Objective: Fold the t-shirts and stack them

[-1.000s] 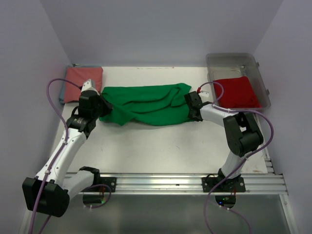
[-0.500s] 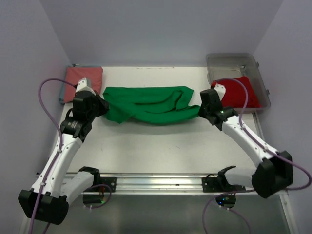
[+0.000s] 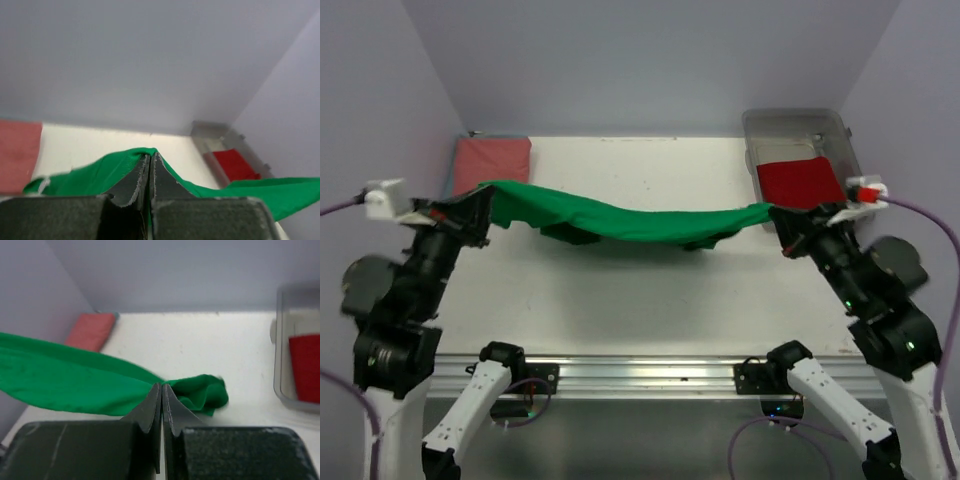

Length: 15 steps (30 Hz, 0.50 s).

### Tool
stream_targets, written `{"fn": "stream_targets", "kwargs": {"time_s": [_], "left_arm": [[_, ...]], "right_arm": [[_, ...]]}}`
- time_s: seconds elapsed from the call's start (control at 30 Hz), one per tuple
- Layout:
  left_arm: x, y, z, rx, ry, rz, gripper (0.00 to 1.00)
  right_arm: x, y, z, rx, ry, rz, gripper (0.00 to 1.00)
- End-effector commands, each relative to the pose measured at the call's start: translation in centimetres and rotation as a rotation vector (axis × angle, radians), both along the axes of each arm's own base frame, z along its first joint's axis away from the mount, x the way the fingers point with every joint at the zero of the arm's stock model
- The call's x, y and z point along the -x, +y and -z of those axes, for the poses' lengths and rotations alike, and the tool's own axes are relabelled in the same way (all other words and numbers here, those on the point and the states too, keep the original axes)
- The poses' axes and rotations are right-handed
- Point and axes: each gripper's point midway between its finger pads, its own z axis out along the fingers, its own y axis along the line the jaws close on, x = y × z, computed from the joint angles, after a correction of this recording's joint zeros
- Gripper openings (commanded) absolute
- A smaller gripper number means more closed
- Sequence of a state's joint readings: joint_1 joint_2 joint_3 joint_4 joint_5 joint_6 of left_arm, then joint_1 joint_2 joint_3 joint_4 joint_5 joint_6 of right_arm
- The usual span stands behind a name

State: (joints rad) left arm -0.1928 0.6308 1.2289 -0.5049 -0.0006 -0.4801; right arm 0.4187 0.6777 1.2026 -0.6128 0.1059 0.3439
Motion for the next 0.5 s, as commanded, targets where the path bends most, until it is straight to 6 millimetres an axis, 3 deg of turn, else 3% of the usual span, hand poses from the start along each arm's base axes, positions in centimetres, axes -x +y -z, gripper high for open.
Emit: {"fn": "stream_targets", "kwargs": {"time_s": [0.0, 0.1, 0.17, 0.27, 0.3, 0.4, 0.43, 0.47], "left_arm": [[10.9, -0.7, -11.6, -0.034, -0.446, 0.151, 0.00], [15.5, -1.4, -15.0, -0.063, -0.568, 0.236, 0.00], [16.0, -1.6, -15.8, -0.065, -0.594, 0.252, 0.00], [14.9, -1.1, -17.0, -0.050, -0.582, 0.213, 0.00], [13.3, -0.8, -17.1, -0.041, -0.543, 0.186, 0.00], [8.4, 0.9, -16.1, -0.015, -0.418, 0.040, 0.00], [5.1, 0.4, -14.9, -0.023, -0.338, 0.030, 0.00], [3.0, 0.8, -14.0, -0.022, -0.286, -0.015, 0.00]], "right_arm": [[6.5, -0.2, -7.9, -0.002, -0.291, -0.164, 0.00], [10.4, -0.7, -11.7, -0.030, -0.416, -0.223, 0.00], [12.6, -0.9, -14.3, -0.063, -0.497, -0.254, 0.00], [13.0, -1.8, -16.5, -0.105, -0.534, -0.214, 0.00], [12.0, -2.1, -16.7, -0.139, -0.505, -0.172, 0.00], [6.6, -2.4, -15.5, -0.176, -0.361, -0.027, 0.00], [5.0, -2.2, -14.9, -0.173, -0.320, 0.004, 0.00], [1.3, -1.1, -13.2, -0.141, -0.227, 0.036, 0.00]]}}
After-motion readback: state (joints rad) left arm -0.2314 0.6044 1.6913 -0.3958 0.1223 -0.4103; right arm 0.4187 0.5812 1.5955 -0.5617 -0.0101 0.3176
